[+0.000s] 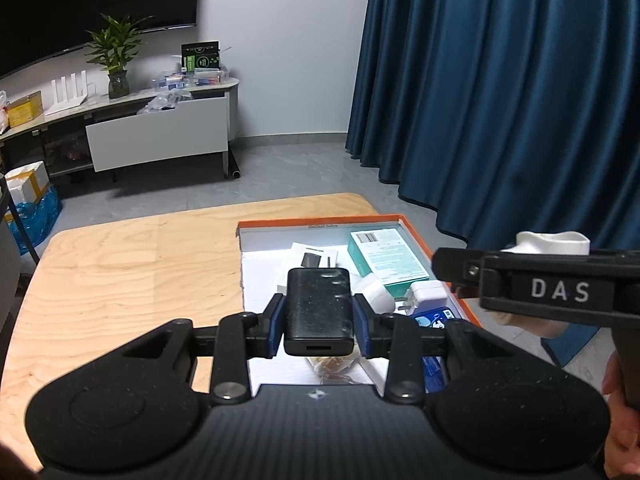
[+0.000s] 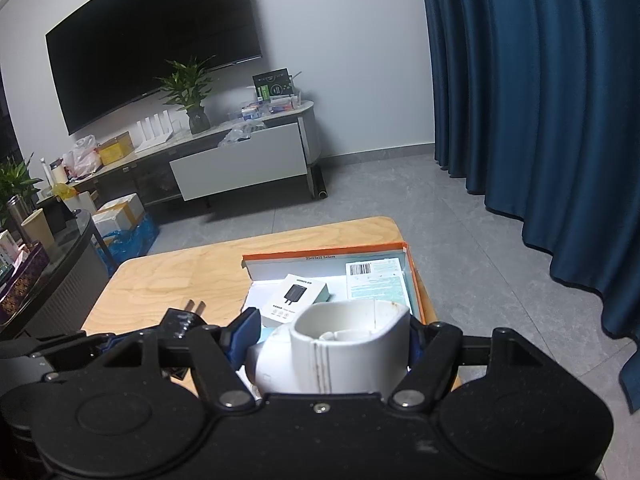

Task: Organize rigid objects
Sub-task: 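Carry the black charger and round socket adapter over the orange-rimmed box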

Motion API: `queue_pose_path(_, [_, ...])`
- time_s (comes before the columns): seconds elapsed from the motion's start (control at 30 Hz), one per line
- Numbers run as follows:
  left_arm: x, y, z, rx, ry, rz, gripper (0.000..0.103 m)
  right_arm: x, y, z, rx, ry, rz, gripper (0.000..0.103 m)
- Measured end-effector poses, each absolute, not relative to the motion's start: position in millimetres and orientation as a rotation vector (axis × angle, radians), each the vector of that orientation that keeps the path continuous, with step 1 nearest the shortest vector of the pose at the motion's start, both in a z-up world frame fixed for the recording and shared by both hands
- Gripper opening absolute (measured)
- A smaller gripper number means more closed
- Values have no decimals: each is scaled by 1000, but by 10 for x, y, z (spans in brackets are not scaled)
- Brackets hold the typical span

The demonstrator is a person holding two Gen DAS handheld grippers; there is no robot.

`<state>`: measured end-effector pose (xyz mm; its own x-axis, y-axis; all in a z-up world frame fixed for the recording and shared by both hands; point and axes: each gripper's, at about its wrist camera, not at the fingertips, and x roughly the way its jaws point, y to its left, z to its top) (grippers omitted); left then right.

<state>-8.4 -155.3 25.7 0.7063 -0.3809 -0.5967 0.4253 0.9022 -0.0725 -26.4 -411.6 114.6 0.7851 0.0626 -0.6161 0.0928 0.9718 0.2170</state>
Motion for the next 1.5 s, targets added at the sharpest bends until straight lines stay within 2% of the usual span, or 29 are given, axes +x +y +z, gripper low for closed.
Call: queue_pose_path(1.5, [62,-1916,75,89,707,-508,36,321,-4223,904,213,764,27,84])
